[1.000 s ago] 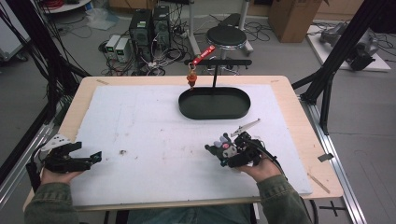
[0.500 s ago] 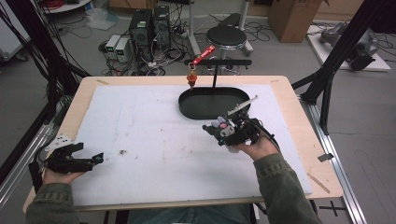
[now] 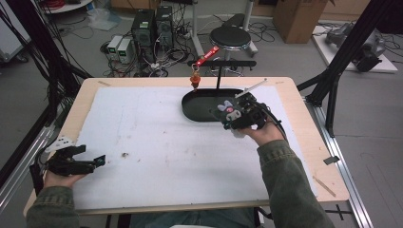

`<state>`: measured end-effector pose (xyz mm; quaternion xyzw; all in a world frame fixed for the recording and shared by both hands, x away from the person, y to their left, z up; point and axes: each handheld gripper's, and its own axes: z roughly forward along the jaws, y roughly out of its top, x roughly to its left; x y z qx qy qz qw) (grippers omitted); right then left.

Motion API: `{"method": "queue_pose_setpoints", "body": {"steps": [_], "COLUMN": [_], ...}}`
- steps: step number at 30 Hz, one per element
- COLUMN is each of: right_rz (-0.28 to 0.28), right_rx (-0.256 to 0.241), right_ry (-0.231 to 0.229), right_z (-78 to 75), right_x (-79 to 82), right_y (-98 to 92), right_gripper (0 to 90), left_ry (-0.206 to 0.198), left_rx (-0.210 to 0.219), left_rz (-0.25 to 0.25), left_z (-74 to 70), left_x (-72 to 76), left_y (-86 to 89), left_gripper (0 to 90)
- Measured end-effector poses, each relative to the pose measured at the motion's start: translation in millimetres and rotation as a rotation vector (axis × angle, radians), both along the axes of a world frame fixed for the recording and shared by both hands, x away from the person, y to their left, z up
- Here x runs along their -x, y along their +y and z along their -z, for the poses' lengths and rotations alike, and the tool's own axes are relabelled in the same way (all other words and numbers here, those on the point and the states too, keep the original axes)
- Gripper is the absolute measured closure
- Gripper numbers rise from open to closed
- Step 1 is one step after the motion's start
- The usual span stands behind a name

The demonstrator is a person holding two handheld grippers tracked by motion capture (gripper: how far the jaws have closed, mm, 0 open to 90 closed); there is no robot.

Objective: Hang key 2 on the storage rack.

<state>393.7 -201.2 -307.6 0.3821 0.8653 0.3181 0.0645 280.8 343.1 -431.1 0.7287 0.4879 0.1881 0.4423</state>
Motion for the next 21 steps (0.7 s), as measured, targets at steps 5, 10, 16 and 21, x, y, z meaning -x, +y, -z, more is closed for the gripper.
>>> {"method": "queue_pose_setpoints", "body": {"steps": [5, 10, 16, 21], "right_rz": [0.053, 0.068, 0.098, 0.111], "right_rx": [-0.011, -0.029, -0.062, -0.055], "right_ry": [0.000, -0.001, 0.020, 0.029], "right_z": [-11.2, -21.1, -28.9, -34.5], "right_x": [-10.2, -18.1, -32.3, -45.6], "right_y": [-7.2, -11.8, -13.3, -6.7], "right_gripper": [41.0, 41.1, 40.8, 40.8], "left_ry": [-0.002, -0.004, 0.000, 0.002], "left_rx": [-0.002, 0.013, -0.010, -0.013], "left_rz": [0.000, 0.004, 0.007, 0.006], "left_z": [0.4, 0.0, 0.0, 0.6], "left_x": [-0.2, -0.2, 0.5, -0.4], "left_y": [0.4, 0.2, -3.2, -2.8], "left_gripper": [2.4, 2.4, 2.4, 2.4]}}
